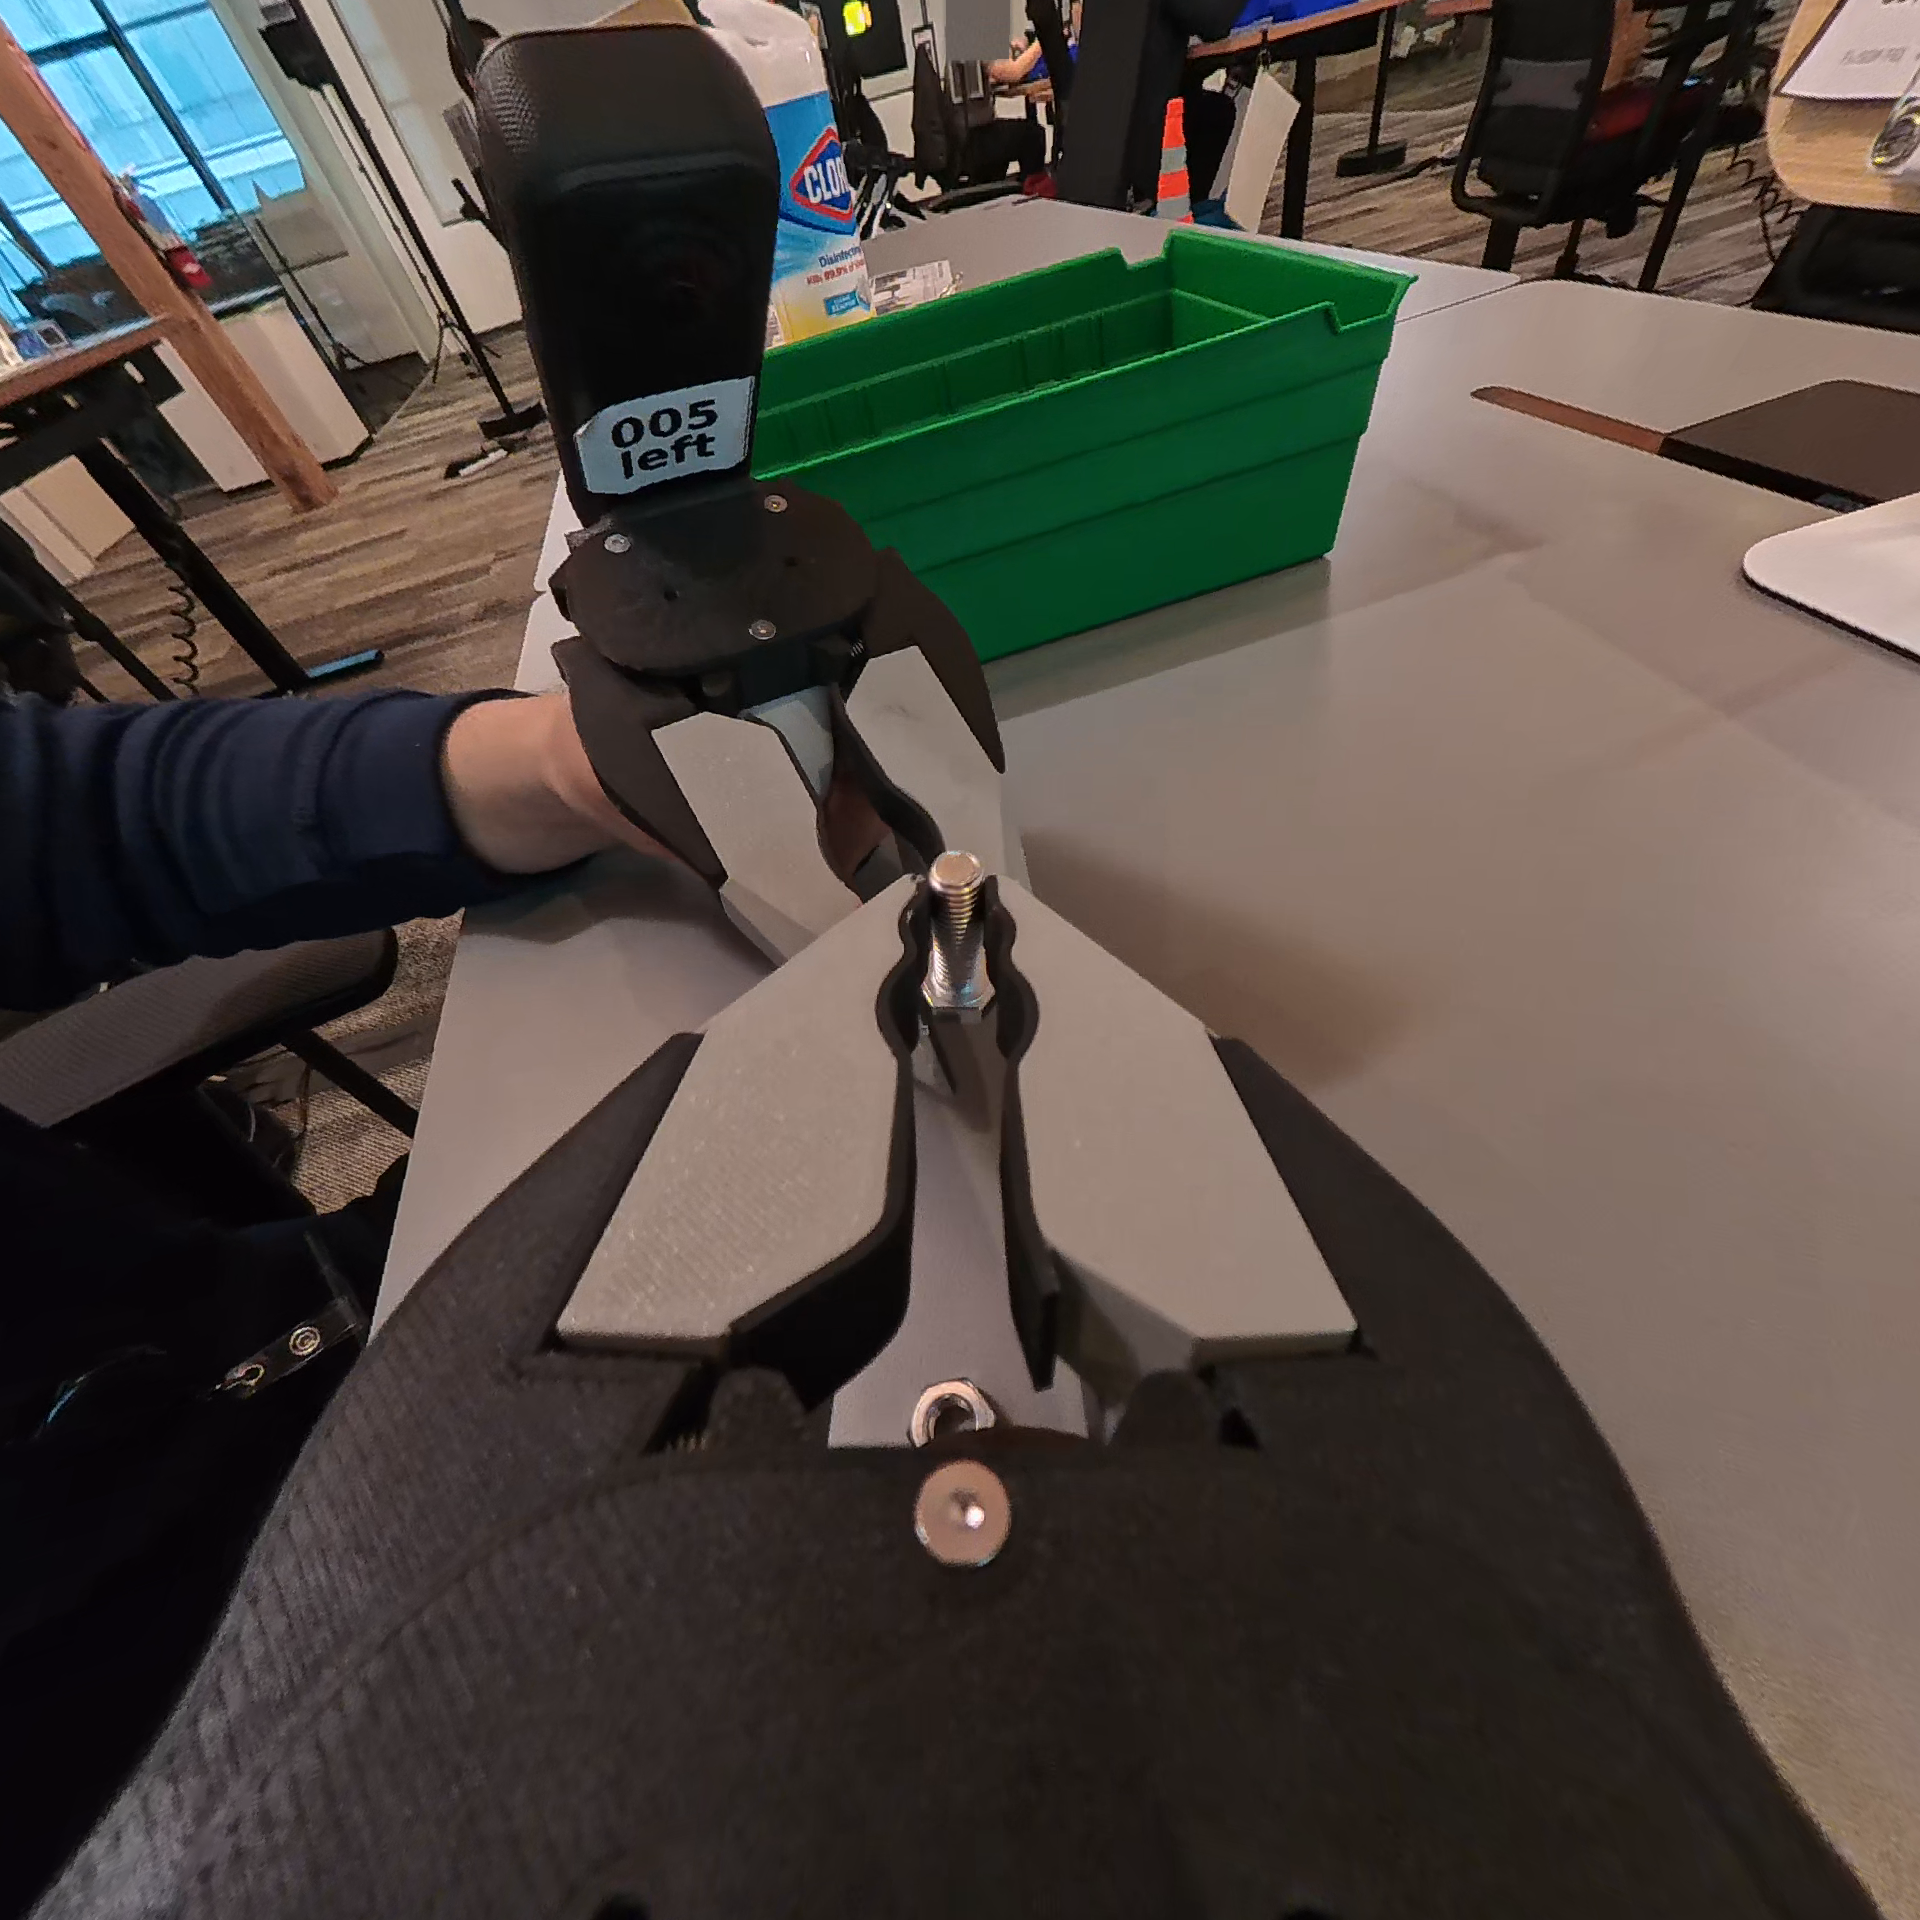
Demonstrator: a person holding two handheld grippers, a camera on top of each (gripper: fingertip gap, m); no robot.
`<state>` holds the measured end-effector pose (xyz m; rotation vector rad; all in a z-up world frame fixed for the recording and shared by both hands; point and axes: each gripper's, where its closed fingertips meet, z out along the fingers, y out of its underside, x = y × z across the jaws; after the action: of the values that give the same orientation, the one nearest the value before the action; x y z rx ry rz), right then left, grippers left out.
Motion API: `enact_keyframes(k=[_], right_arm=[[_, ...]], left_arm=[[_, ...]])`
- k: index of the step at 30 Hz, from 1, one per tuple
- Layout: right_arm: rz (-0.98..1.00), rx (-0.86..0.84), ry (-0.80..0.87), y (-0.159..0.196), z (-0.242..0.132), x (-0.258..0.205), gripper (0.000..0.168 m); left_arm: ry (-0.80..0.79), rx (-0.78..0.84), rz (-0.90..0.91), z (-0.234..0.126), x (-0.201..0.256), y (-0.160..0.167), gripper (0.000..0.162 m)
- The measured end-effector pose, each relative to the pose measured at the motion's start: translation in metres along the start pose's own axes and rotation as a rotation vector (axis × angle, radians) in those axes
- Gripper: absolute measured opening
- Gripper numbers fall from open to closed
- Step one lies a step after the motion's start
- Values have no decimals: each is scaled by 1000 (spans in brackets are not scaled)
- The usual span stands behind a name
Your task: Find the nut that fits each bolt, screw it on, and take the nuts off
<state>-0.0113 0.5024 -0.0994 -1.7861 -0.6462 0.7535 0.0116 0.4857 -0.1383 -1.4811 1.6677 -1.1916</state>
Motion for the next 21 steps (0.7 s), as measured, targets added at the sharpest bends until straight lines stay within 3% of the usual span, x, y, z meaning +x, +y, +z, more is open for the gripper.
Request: enact_keyframes(k=[21], right_arm=[[-10, -18, -4, 3, 5, -4, 8]], left_arm=[[-41, -52, 39, 1, -3, 6, 16]])
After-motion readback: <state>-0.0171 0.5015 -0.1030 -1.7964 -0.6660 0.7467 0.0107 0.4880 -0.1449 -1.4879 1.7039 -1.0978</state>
